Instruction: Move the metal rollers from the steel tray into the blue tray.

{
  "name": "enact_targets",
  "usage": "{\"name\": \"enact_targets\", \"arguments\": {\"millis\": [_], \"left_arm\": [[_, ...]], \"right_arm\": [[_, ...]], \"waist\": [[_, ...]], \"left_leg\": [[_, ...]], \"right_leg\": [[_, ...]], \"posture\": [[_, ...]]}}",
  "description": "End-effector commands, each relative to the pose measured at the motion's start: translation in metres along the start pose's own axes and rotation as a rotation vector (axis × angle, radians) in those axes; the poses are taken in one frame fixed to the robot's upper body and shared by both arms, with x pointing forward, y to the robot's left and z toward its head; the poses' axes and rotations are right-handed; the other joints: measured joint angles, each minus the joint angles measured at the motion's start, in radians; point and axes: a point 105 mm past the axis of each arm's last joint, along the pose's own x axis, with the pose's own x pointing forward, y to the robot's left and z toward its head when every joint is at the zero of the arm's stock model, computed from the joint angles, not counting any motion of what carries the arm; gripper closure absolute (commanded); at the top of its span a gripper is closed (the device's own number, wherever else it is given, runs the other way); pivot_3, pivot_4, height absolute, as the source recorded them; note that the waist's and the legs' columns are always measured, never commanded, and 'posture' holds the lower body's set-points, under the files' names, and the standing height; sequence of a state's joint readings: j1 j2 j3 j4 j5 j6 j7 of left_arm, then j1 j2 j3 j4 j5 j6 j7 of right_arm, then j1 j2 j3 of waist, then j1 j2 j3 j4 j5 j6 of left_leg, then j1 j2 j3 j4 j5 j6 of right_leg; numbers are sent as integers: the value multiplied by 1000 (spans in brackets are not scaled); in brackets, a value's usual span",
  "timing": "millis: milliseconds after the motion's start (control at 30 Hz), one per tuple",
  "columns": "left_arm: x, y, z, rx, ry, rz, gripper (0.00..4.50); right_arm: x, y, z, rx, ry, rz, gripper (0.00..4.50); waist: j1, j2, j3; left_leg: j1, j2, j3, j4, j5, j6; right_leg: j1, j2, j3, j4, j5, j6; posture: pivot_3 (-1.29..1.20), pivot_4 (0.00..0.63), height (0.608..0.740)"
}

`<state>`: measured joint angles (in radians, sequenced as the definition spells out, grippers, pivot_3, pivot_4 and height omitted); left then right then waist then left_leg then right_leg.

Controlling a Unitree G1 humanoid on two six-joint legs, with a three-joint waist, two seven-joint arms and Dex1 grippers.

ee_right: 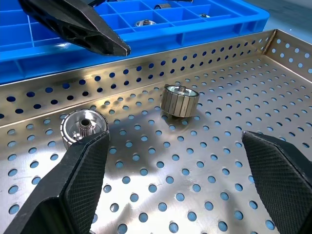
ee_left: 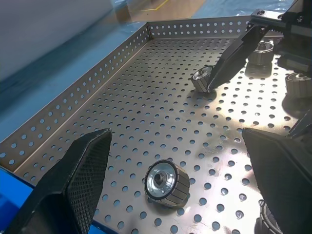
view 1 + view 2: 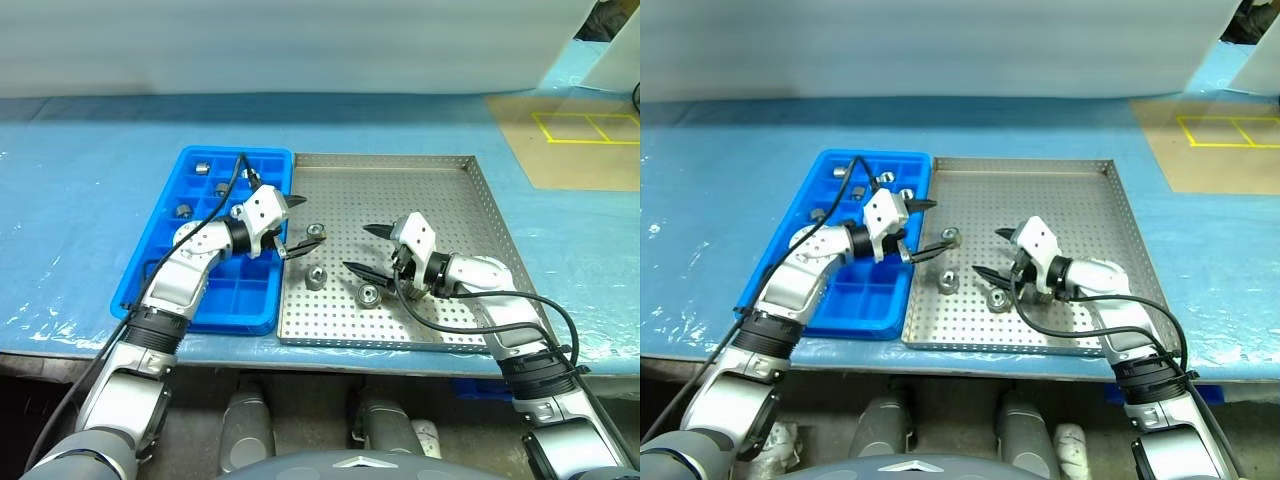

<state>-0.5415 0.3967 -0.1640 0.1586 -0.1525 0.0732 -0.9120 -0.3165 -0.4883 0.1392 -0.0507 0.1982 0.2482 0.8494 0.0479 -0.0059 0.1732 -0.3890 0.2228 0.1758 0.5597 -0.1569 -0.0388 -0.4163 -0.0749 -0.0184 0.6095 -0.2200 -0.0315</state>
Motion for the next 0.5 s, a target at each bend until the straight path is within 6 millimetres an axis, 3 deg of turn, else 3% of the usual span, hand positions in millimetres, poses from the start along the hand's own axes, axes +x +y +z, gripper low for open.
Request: {"name": "enact_targets", "arguments": {"millis": [33,333,500], "left_arm": [[-2,6,10,29,-25,5,0],[0,4,11,23,-23,-16,0],[4,19,-2,47,100,-25,0]], "right_arm": [[-3,-4,18,-40,-55,-5,51],[-2,-4,19,-50,-52,5,51],[-3,-3,18,-33,-47,17,51]], "waist": [[0,0,0],[-1,0,0],[-1,0,0]], "left_leg": [[0,0,0,0,0,0],[0,0,0,0,0,0],[0,0,0,1,0,0]], "right_leg": [[0,0,0,0,0,0],[0,0,0,0,0,0],[0,0,0,2,0,0]], "posture": [[-99,150,740],[-93,150,740],[-102,150,740]]}}
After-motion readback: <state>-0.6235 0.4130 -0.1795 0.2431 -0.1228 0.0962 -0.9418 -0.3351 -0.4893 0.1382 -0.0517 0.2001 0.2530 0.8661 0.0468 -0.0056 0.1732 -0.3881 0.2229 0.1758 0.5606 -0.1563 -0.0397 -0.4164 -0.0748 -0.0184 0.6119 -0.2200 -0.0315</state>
